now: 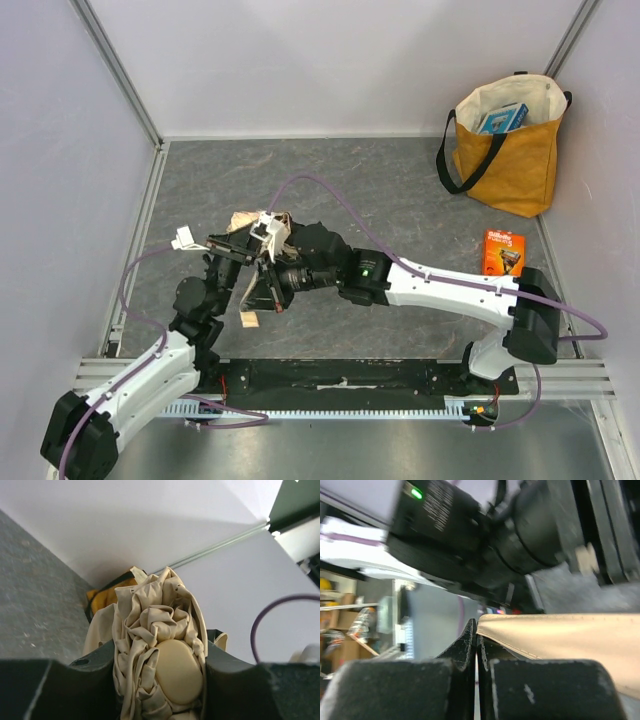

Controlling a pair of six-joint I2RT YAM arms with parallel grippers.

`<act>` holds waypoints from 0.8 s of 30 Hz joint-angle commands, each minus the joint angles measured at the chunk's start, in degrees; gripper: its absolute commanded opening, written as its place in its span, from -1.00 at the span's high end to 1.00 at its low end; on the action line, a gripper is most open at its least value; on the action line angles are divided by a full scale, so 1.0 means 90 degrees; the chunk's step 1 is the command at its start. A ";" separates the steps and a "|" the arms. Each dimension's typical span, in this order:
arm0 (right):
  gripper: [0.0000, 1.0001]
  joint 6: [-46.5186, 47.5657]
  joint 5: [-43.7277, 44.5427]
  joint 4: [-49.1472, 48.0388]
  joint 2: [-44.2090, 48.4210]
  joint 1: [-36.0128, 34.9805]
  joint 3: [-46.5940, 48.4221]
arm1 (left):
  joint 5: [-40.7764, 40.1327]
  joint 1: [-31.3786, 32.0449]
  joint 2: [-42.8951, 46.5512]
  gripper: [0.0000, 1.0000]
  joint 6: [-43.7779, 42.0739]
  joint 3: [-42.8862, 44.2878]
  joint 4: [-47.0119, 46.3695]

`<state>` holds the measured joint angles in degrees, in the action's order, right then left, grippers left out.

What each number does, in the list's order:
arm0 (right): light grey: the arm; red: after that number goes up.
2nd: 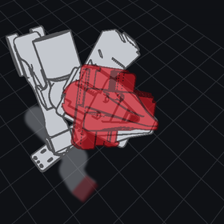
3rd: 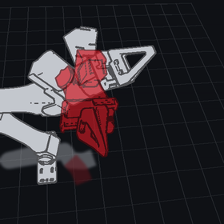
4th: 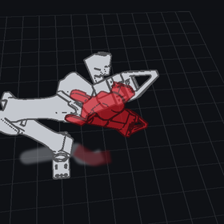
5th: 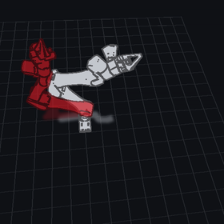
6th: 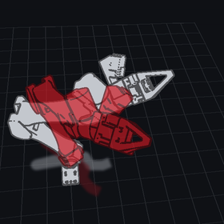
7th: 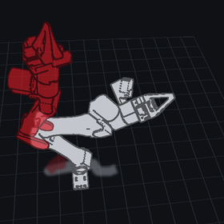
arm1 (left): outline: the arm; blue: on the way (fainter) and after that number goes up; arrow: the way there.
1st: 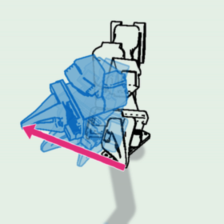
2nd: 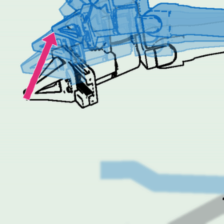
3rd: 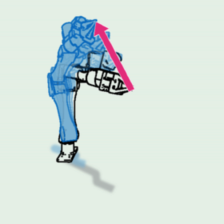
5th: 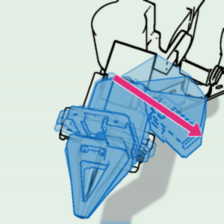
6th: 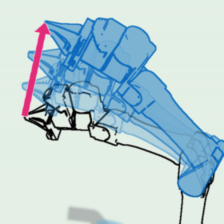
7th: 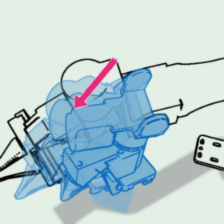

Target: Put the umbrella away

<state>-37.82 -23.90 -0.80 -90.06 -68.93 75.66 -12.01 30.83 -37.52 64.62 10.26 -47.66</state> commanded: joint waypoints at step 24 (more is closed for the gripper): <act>-0.25 0.2291 0.5029 0.0251 0.0621 -0.0906 -0.1151 | 0.0055 -0.0095 -0.1329 0.96 0.5077 0.0979 -0.1507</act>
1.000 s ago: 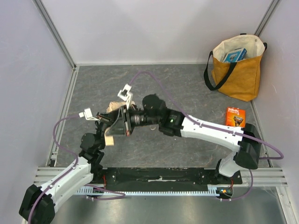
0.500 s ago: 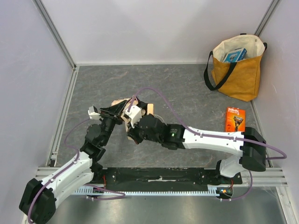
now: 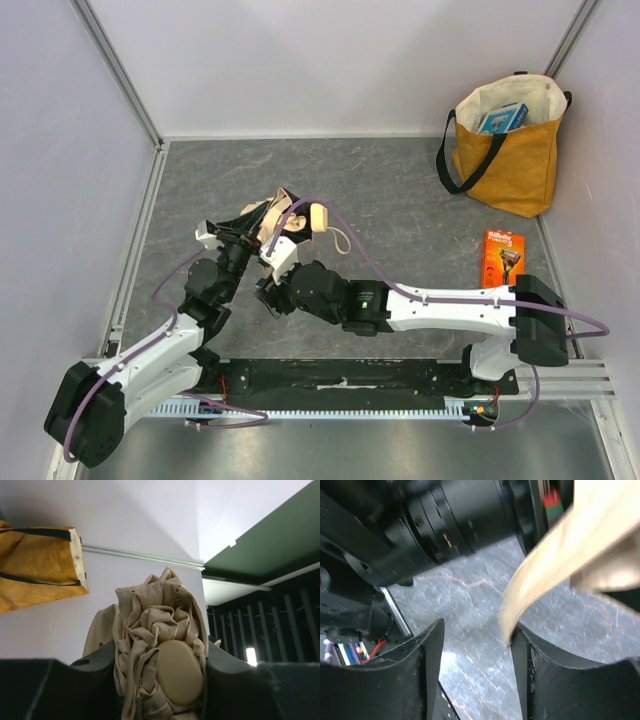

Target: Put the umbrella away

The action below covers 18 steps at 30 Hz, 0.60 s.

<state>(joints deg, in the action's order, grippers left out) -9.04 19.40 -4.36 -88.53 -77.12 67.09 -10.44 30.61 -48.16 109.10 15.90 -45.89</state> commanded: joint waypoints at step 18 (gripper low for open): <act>-0.93 -0.7662 -0.3374 0.0742 0.2981 0.2533 -0.2609 | 0.0739 -0.0413 -0.1630 0.96 -0.2630 0.1045 -0.5358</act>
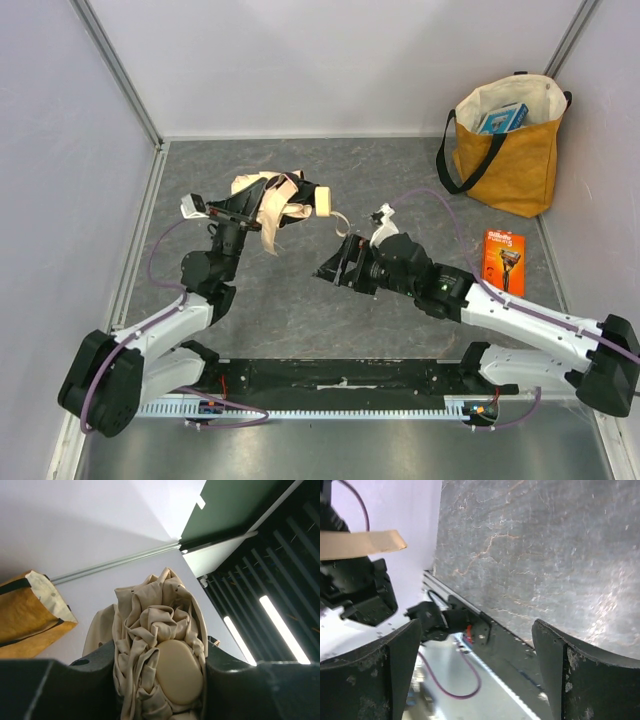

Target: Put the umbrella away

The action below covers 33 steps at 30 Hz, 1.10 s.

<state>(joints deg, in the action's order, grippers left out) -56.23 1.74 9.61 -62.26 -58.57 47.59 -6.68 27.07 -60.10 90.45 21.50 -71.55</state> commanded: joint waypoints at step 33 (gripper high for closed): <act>-0.54 -0.9309 -0.0945 -0.5646 -0.2243 0.0560 -0.0491 | 0.0615 -0.0029 -0.0520 0.96 -0.0618 0.0609 -0.2646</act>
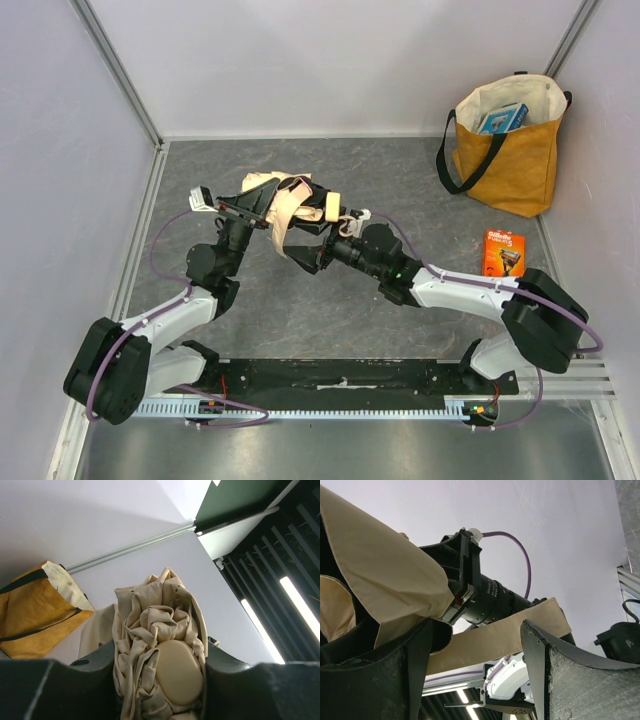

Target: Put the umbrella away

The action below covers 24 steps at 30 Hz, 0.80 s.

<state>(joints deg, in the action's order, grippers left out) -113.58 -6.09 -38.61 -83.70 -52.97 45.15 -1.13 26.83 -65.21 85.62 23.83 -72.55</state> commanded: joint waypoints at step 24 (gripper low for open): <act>-0.49 -0.3933 -0.0153 -0.1628 -0.0690 -0.0365 0.0110 | -0.0109 -0.0159 -0.0314 0.97 0.0632 0.0760 -0.2534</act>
<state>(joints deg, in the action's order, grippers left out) -114.04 -7.64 -49.01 -88.64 -56.21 42.37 -1.10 25.47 -68.75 87.50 28.58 -72.42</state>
